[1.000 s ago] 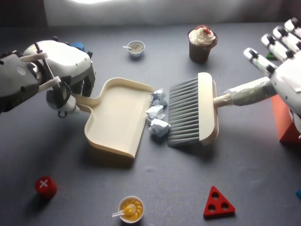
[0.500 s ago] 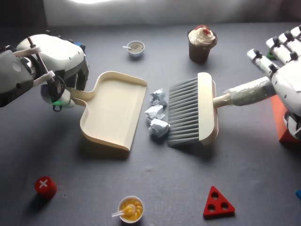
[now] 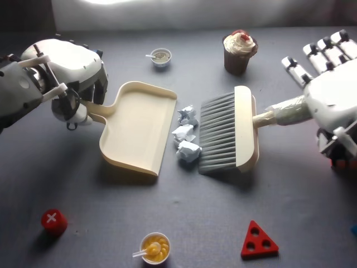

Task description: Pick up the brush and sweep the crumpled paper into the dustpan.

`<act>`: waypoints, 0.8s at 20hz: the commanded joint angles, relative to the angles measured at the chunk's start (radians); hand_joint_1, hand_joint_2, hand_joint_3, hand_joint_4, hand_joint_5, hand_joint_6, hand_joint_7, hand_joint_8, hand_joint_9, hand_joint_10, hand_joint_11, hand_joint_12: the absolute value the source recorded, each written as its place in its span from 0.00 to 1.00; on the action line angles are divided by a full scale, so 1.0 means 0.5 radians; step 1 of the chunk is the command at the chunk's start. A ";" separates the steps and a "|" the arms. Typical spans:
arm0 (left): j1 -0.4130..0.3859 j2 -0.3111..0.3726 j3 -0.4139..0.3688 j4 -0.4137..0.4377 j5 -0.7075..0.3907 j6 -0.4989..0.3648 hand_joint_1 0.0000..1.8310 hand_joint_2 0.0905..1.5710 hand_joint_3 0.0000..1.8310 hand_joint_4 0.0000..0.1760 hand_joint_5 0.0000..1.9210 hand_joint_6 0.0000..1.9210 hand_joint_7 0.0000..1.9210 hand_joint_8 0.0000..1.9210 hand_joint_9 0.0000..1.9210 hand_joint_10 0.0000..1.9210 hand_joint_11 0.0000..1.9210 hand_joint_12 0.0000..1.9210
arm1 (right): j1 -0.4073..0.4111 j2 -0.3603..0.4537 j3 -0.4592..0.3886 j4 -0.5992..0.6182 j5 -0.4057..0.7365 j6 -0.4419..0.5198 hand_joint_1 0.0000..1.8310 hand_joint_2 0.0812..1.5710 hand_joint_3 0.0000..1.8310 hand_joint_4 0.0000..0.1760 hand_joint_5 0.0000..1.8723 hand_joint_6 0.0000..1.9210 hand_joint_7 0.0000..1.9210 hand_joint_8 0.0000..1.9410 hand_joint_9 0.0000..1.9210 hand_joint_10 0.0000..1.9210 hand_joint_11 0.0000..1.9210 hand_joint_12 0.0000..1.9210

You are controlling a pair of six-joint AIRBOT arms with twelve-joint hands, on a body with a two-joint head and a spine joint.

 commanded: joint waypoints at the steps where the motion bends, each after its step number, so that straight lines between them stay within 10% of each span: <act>1: -0.006 0.009 0.010 0.062 -0.195 -0.005 0.69 0.65 0.00 0.00 0.58 0.46 0.61 0.28 0.59 0.00 0.37 0.39 | 0.003 -0.017 0.040 -0.178 -0.161 -0.007 0.58 0.69 0.00 0.00 0.01 0.00 0.01 0.00 0.02 0.00 0.03 0.00; 16: 0.064 -0.014 0.034 0.155 -0.250 -0.150 0.69 0.65 0.00 0.00 0.58 0.46 0.62 0.26 0.60 0.00 0.38 0.39 | 0.003 -0.409 0.496 -0.174 -0.193 0.032 0.61 0.65 0.00 0.00 0.04 0.00 0.04 0.00 0.04 0.00 0.06 0.01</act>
